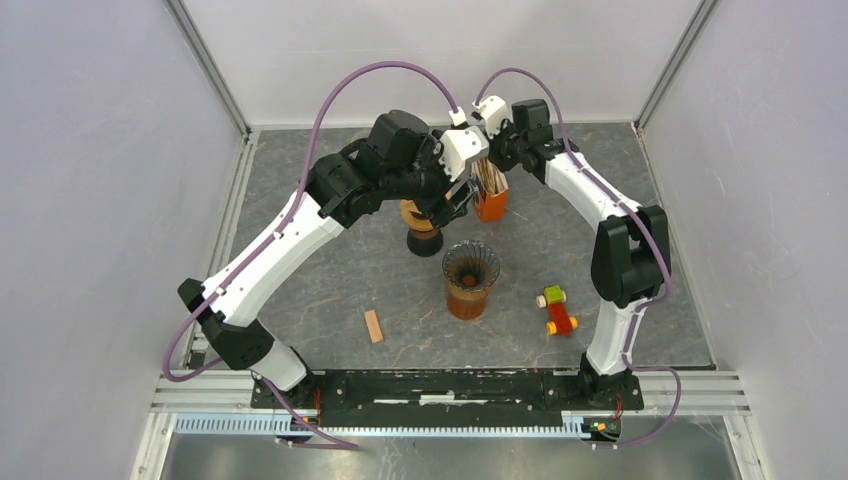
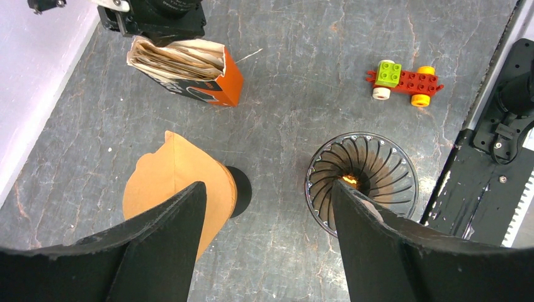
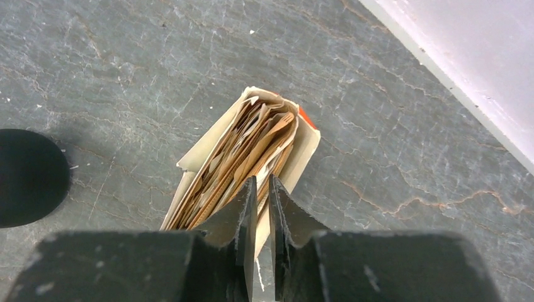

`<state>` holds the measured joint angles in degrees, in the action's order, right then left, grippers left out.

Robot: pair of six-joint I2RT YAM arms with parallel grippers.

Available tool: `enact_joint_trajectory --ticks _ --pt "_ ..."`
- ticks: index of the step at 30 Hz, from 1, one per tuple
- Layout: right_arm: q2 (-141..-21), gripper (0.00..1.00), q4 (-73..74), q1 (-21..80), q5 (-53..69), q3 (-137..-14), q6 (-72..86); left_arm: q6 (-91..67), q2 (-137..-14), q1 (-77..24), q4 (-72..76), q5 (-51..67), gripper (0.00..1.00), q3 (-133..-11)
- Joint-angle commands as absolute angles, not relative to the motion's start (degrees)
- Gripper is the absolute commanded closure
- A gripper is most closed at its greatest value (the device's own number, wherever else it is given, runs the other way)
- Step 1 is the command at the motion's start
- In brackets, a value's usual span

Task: Place the coffee filter in the dripper
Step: Pick up the coffee filter from the coffee filter holder.

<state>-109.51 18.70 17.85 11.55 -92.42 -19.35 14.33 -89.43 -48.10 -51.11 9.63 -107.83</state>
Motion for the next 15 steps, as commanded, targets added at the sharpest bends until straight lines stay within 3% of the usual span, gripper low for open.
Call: enact_joint_trajectory --ticks 1,15 --pt "-110.39 0.82 18.57 17.9 12.91 -91.61 -19.78 16.96 -88.86 -48.08 -51.33 11.05 0.21 -108.11" --pt "-112.69 0.83 19.3 18.01 12.04 -92.64 -20.48 16.92 -88.8 -48.08 -51.37 11.03 0.21 -107.93"
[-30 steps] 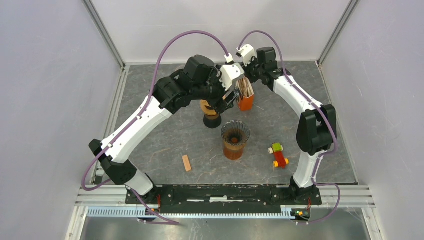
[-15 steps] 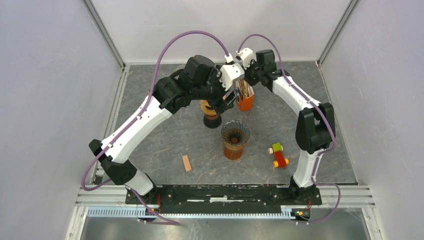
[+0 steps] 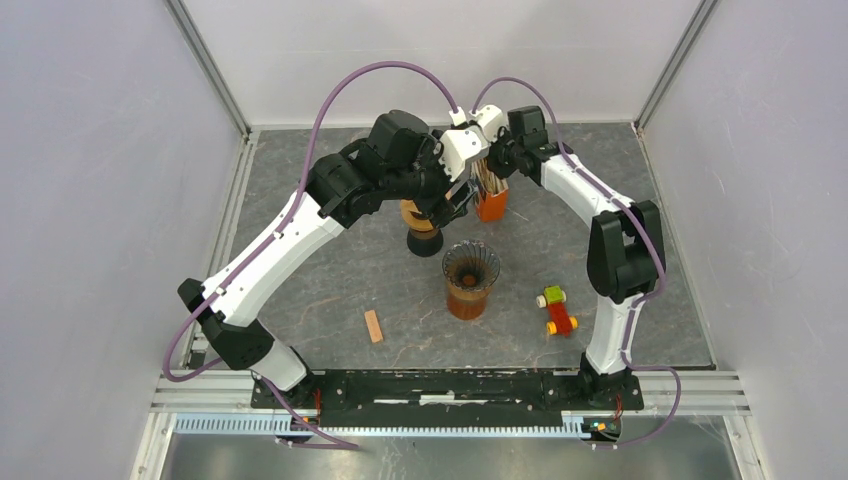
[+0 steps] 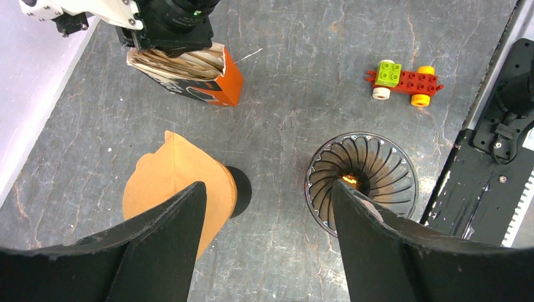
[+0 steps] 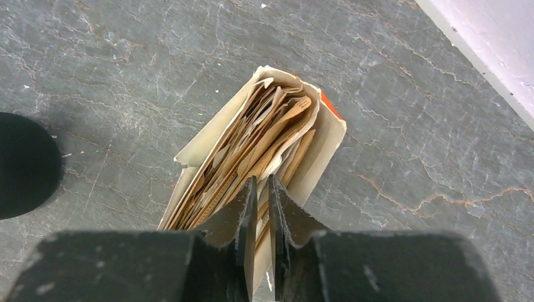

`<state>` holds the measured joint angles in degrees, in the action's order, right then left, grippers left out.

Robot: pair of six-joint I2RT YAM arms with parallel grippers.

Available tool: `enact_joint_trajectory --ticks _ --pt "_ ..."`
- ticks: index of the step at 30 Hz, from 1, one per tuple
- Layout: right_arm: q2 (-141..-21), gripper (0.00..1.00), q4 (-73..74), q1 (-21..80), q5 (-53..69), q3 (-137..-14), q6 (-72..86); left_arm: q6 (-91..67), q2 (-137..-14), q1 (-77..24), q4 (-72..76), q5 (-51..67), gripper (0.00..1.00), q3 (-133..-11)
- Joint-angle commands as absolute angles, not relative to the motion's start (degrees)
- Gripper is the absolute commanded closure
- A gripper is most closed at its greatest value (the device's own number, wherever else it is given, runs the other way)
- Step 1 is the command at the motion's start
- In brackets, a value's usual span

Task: Place the coffee filter in the dripper
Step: Pick up the coffee filter from the coffee filter holder.

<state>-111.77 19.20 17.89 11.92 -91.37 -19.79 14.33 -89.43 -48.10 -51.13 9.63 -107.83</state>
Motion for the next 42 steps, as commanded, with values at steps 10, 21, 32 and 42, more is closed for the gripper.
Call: enact_joint_trajectory --ticks 10,21,32,42 --pt "-111.17 0.95 18.35 17.98 11.58 -93.02 -19.87 17.05 -88.46 -48.08 -51.34 11.03 0.21 -107.4" --pt "-108.97 1.0 17.88 18.02 10.74 -94.12 -19.16 17.03 -88.02 -48.08 -51.33 11.26 0.21 -106.99" --pt "-107.89 1.0 18.44 18.01 8.69 -95.03 -18.44 17.23 -87.72 -48.08 -51.37 11.16 0.21 -106.61" --pt "-104.96 1.0 18.88 18.02 9.68 -94.91 -17.41 16.81 -87.72 -48.07 -51.27 10.29 0.21 -106.83"
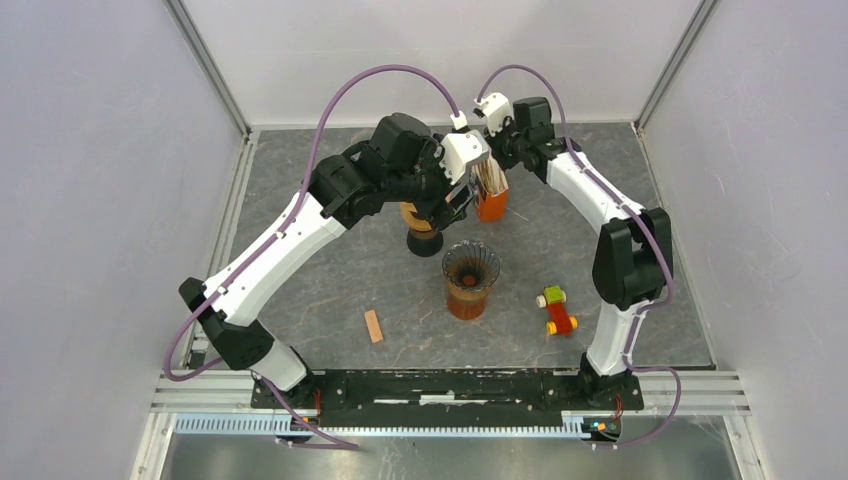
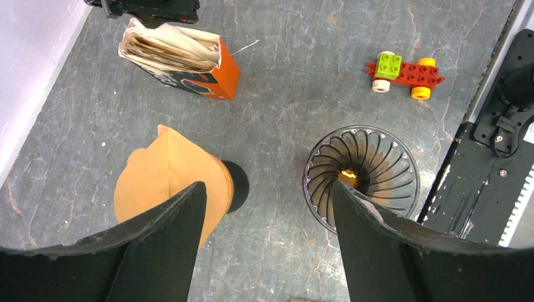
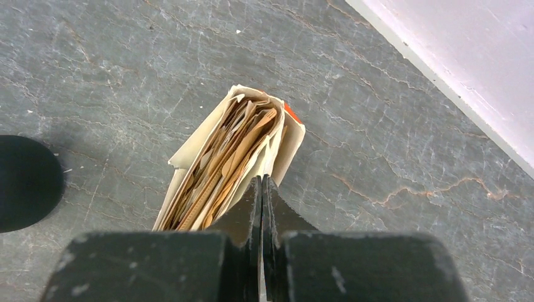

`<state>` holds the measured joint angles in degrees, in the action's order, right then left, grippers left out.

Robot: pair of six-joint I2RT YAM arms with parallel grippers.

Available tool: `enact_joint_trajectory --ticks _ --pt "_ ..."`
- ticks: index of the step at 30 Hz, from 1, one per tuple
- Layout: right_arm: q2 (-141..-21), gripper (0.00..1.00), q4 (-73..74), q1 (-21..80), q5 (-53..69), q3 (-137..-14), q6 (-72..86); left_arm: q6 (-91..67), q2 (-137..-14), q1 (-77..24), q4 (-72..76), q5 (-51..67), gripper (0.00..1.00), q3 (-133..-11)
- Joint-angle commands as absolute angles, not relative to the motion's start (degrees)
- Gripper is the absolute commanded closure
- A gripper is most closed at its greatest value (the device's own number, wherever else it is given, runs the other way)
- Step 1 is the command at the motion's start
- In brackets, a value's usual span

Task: Place the coffee filter in the dripper
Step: Pick up the coffee filter from the coffee filter holder.

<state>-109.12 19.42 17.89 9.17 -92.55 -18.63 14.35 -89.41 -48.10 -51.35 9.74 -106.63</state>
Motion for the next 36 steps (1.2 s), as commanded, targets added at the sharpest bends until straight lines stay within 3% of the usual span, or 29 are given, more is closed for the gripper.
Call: enact_joint_trajectory --ticks 1,22,31,36 --pt "-104.72 1.0 18.79 18.06 9.76 -94.77 -17.24 16.84 -87.79 -48.08 -51.25 9.81 0.21 -106.92" --pt "-95.06 1.0 19.94 17.87 12.04 -92.99 -15.86 12.68 -88.29 -45.49 -48.83 5.04 0.23 -108.9" --pt "-85.61 1.0 22.53 16.81 14.39 -91.66 -16.82 9.36 -90.03 -36.9 -45.23 13.36 0.26 -113.11" --pt "-79.12 1.0 23.5 15.91 23.88 -90.25 -19.86 12.53 -92.46 -35.71 -43.73 18.79 0.25 -116.06"
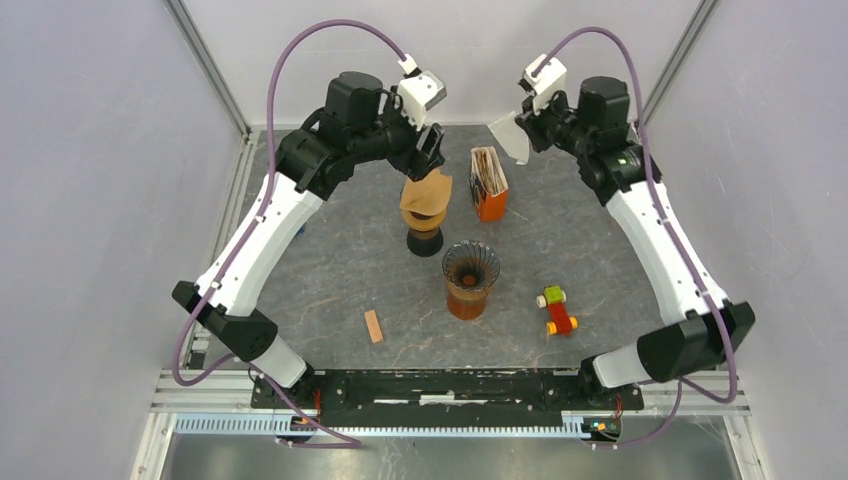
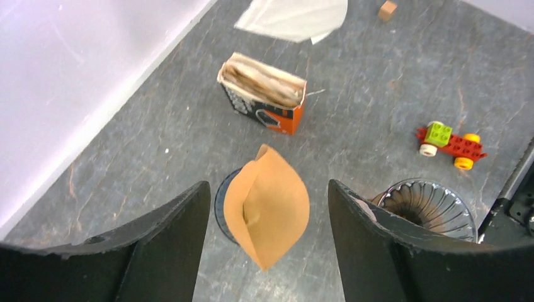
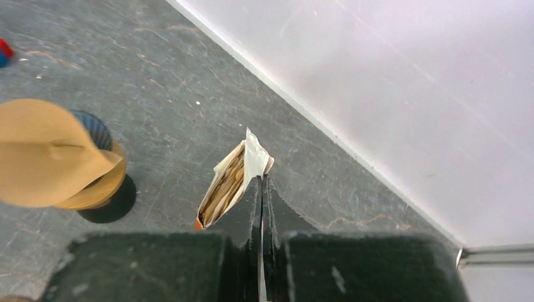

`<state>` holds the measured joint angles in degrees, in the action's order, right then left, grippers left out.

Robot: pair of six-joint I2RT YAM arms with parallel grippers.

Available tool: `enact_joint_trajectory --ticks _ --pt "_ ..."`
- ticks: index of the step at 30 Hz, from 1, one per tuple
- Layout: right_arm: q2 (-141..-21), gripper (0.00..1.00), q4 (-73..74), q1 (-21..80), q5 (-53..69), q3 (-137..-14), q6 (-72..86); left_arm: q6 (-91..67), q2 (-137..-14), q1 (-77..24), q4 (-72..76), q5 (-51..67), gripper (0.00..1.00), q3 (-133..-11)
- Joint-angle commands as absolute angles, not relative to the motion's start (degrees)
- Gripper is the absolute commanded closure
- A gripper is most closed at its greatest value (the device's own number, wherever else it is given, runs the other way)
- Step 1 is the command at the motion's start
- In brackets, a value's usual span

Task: Place the coffee filter in the dripper
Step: Pick up the coffee filter from the coffee filter holder.

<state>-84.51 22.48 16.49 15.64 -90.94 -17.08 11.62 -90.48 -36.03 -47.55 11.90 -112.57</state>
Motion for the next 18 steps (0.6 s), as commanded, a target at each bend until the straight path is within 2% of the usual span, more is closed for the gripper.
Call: enact_joint_trajectory --ticks 1,9,12,18 --pt "-78.11 1.0 24.24 15.91 26.39 -90.34 -20.72 13.56 -92.66 -35.62 -43.33 19.98 0.24 -116.43" --pt "-72.07 1.0 31.7 16.09 47.81 -91.03 -27.09 22.54 -92.12 -35.6 -42.09 32.71 0.18 -118.22" --pt "-70.72 1.0 32.31 16.34 52.16 -89.81 -27.69 26.38 -91.87 -36.26 -45.62 38.21 0.17 -119.19" --pt "-69.1 1.0 30.19 16.95 59.52 -86.99 -25.41 28.53 -90.54 -39.26 -47.9 40.42 0.17 -117.9"
